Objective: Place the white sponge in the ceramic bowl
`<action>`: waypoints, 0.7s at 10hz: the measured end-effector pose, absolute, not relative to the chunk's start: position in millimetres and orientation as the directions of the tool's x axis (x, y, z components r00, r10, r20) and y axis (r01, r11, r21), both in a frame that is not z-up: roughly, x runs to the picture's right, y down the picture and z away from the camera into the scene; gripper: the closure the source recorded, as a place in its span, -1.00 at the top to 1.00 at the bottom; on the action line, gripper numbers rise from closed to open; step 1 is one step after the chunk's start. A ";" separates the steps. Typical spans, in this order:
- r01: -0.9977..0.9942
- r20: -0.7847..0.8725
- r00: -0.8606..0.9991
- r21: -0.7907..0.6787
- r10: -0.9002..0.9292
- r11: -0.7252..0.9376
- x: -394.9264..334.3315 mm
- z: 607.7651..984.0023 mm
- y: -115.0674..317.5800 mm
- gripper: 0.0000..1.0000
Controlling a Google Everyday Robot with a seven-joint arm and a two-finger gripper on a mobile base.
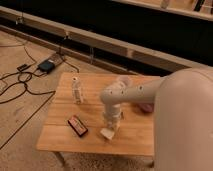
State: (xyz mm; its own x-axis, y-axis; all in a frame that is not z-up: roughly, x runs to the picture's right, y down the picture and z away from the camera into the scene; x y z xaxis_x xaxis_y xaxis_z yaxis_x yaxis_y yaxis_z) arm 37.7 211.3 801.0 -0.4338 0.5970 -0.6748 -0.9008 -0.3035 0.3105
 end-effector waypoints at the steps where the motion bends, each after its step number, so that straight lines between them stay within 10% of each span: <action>1: -0.898 -0.665 -0.441 0.320 0.603 -0.303 43.3 799.4 203.2 -1.00; 7: -0.850 -0.579 -0.525 0.391 0.624 -0.353 95.2 804.0 142.2 -1.00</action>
State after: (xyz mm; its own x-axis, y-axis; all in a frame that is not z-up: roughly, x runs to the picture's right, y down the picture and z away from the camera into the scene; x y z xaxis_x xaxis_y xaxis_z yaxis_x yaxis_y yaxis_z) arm 95.2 142.2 804.0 -0.5249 0.6241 -0.5787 -0.8502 -0.3528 0.3907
